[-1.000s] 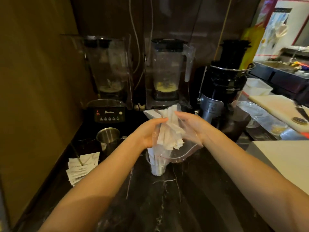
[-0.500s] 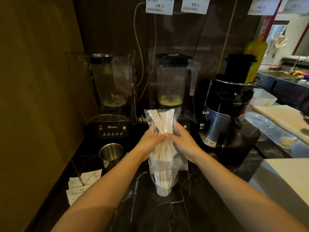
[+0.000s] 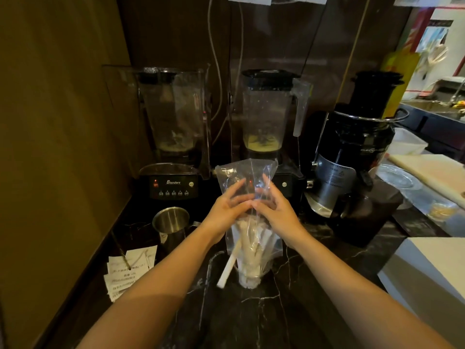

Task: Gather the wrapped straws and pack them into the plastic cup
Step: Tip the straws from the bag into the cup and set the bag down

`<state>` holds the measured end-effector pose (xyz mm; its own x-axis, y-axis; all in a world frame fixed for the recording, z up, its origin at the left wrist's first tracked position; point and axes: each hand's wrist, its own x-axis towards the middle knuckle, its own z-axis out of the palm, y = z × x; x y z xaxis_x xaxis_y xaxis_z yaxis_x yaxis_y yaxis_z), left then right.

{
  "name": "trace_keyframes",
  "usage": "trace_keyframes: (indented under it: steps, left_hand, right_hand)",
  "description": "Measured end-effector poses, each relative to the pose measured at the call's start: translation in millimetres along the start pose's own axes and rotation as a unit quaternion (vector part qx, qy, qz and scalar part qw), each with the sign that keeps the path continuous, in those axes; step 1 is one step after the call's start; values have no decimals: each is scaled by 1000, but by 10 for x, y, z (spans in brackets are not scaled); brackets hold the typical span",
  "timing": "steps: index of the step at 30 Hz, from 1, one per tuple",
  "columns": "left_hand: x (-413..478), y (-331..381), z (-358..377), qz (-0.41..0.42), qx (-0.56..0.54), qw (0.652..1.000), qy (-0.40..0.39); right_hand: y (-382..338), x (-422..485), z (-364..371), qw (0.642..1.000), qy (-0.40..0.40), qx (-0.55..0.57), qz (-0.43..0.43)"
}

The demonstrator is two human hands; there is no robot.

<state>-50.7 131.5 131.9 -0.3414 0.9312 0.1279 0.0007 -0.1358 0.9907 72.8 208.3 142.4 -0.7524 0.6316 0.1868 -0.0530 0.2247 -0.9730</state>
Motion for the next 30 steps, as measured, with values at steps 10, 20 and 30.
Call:
trace_keyframes:
  steps: [10,20,30]
  left_hand:
    - [20,141,46,6,0,1000,8]
    - [107,666,109,54,39,998,16]
    - [150,1088,240,110,-3,994,25]
  right_hand:
    - [-105,-13,-58,999,17,-17,-34]
    - [-447,-11,-269,994,76,-16,-70]
    - [-577,-140,-446,992,111,-22,-62]
